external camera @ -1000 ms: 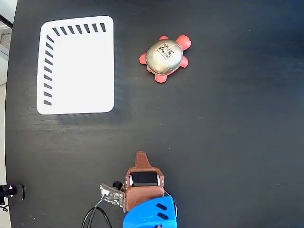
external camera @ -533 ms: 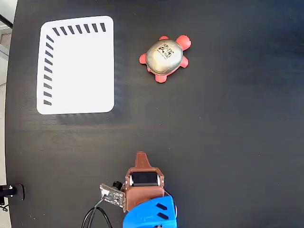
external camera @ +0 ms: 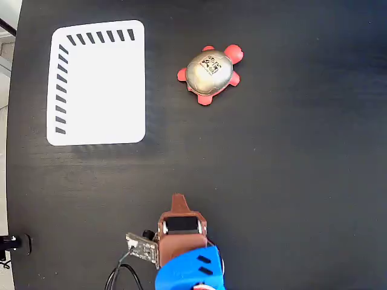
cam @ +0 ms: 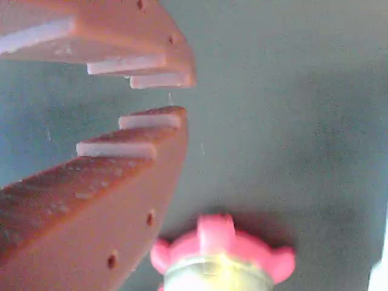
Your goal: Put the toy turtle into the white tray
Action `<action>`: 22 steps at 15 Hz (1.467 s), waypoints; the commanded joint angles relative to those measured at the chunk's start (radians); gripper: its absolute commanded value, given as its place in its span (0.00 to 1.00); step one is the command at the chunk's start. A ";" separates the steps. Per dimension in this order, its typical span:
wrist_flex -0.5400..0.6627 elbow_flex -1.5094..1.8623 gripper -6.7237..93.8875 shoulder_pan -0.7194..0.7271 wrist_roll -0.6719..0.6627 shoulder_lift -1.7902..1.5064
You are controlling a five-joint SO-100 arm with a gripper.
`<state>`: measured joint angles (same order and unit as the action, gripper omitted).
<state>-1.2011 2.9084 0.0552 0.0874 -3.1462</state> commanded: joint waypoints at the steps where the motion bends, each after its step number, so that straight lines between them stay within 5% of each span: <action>1: 0.066 -0.138 0.07 -0.031 -0.029 0.172; 14: 0.172 -0.928 0.07 -0.261 -0.210 1.046; 22: -0.008 -1.408 0.07 -0.258 -0.509 1.448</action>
<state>-1.1904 1.5953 -0.1871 -0.3636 -1.7043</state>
